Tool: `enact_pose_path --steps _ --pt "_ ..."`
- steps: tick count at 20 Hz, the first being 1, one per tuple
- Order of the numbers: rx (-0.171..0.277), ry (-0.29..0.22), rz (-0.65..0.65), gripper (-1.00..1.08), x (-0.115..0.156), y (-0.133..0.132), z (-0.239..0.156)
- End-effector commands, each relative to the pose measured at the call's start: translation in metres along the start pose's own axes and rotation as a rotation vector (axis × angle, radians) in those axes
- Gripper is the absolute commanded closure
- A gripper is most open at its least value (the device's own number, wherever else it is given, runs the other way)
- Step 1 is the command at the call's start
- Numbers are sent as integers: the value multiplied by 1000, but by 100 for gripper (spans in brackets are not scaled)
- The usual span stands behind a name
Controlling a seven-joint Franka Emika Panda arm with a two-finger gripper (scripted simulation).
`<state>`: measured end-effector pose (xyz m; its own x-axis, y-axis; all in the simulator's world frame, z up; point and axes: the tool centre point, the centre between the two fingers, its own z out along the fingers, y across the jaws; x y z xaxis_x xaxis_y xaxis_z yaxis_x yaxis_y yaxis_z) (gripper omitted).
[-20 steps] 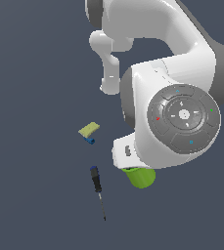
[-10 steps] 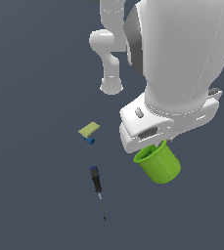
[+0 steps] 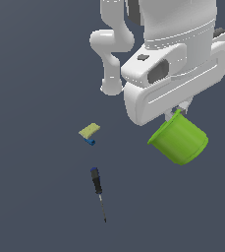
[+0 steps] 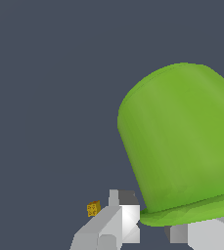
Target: Pick up a designated object from a clutter of objects.
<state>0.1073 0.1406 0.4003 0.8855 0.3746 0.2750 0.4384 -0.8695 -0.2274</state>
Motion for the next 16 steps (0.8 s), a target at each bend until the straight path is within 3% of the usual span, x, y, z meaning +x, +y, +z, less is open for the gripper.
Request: enact_pose_path --steps 1,8,16 --pt "4 52 -36 108 -2 -7 -16" --pt "19 144 -102 108 -9 -20 -45" --pt "28 187 -134 108 -13 -26 -58"
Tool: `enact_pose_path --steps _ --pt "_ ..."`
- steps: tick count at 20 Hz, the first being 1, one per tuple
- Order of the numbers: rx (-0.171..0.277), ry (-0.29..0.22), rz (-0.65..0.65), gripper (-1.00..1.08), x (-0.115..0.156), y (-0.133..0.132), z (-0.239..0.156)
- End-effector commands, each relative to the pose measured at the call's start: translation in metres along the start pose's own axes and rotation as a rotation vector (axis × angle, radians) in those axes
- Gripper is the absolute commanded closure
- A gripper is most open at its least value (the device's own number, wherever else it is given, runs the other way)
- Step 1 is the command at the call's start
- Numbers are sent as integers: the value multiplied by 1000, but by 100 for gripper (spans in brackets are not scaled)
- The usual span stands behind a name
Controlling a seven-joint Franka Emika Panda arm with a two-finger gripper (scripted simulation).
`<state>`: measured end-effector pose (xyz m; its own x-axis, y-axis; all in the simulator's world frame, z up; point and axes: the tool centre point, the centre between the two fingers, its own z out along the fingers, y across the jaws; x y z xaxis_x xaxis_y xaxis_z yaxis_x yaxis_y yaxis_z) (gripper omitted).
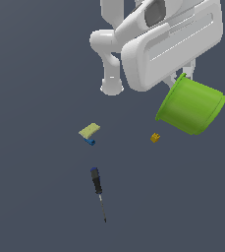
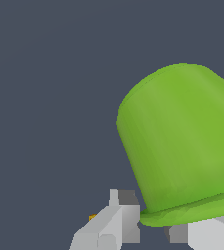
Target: Pick up a designated object from a clutter of objects.
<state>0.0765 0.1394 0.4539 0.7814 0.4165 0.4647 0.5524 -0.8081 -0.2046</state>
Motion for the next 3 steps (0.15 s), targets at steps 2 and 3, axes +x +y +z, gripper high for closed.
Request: enact_pose_path --steps 2,3 --pt "1 9 -6 108 0 -1 -3" --pt "2 9 -6 108 0 -1 -3"
